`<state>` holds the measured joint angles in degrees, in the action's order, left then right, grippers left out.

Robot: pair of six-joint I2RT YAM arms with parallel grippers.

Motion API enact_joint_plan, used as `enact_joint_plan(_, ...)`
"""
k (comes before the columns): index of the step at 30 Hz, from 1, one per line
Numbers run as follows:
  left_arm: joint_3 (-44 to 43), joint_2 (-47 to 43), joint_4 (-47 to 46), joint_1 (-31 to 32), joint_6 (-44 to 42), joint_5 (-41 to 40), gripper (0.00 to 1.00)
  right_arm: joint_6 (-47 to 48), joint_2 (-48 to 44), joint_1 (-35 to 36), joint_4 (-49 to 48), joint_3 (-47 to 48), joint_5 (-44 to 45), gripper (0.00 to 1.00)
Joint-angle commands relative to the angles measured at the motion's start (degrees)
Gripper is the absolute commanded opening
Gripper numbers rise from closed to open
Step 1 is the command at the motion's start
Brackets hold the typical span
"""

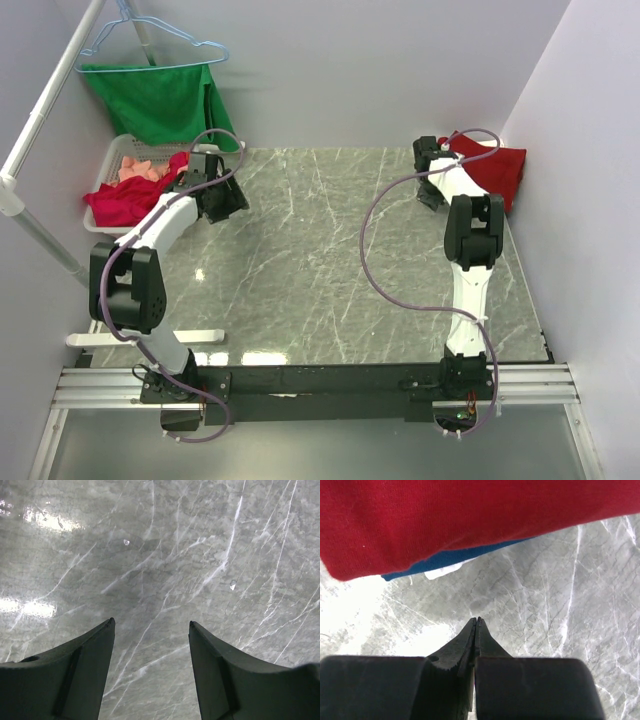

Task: Fold and stack the t-shirts
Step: Neatly place the folded tshirt to the corner

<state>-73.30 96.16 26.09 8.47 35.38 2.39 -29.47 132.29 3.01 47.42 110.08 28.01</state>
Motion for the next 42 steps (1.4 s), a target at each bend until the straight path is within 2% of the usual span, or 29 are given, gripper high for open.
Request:
enact_joint_plan(1, 1.0, -3.5, -1.6, 0.3, 0.4, 0.2, 0.66, -1.6, -5.5, 0.2, -2.1, -0.5, -0.5, 0.00)
enact_joint_plan(2, 1.2, -3.7, -1.6, 0.4, 0.3, 0.1, 0.66, -1.4, -5.8, 0.3, -3.0, -0.1, -1.1, 0.00)
enact_joint_plan(6, 1.5, -4.2, -1.6, 0.4, 0.4, -0.2, 0.66, -1.2, -6.8, 0.5, -3.9, 1.7, -2.6, 0.24)
enact_joint_plan(9, 1.7, -4.5, -1.8, 0.4, 0.3, -0.1, 0.66, -0.9, -6.1, 0.7, -2.9, 4.3, -2.1, 0.34)
enact_joint_plan(19, -0.3, -2.8, -1.7, 0.4, -0.4, 0.3, 0.66, 1.5, -4.9, 0.9, -4.8, 9.8, 0.0, 0.43)
enact_joint_plan(25, -1.1, -1.7, -1.5, 0.4, -0.8, 0.4, 0.67, 2.8, 1.1, 0.8, -2.6, 17.7, 1.5, 0.47)
enact_joint_plan(32, -2.7, -0.3, -0.9, 0.4, -1.1, 0.4, 0.66, 3.4, 6.3, 0.7, -2.5, 21.9, 0.8, 0.55)
enact_joint_plan(39, -3.6, 1.0, -1.0, 0.4, -0.9, 1.1, 0.66, 3.2, 9.3, 0.2, -1.5, 24.0, 1.2, 0.55)
enact_joint_plan(42, -4.0, 1.4, -1.1, 0.4, -0.9, 1.4, 0.66, 2.9, 9.7, -0.2, -0.4, 24.8, 1.4, 0.52)
